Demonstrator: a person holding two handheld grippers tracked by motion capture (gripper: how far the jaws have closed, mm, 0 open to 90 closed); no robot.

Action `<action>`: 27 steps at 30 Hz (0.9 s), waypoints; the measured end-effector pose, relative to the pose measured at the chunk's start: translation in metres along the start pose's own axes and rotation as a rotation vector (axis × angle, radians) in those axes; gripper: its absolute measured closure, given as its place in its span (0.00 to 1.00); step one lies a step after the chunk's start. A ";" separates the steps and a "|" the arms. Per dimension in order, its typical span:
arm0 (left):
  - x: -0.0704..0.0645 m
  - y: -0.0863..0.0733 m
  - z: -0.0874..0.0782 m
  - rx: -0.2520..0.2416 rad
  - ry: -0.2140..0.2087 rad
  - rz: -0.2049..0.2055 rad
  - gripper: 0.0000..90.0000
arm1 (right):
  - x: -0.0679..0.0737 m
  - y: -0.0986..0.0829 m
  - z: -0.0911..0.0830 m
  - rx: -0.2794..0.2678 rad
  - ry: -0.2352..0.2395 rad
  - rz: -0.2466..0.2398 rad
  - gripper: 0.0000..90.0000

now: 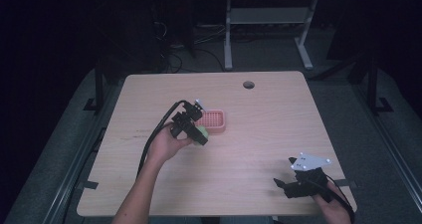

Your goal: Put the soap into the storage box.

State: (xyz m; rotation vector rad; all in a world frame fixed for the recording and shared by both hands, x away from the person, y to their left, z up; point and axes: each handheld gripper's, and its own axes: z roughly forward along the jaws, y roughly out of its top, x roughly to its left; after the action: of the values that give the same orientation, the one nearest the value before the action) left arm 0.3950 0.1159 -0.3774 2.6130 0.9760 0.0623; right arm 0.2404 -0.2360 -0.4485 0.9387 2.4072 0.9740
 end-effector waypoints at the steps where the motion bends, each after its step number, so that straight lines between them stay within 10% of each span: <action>1: 0.000 0.002 0.000 0.000 -0.001 -0.007 0.29 | 0.000 0.000 0.000 -0.001 0.000 -0.001 0.15; 27: 0.023 0.031 0.001 -0.012 0.005 -0.071 0.29 | 0.000 0.000 -0.001 -0.010 0.002 0.000 0.15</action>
State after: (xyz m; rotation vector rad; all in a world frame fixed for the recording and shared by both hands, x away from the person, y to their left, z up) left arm 0.4322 0.1086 -0.3694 2.5656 1.0654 0.0565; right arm 0.2398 -0.2365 -0.4478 0.9342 2.4018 0.9862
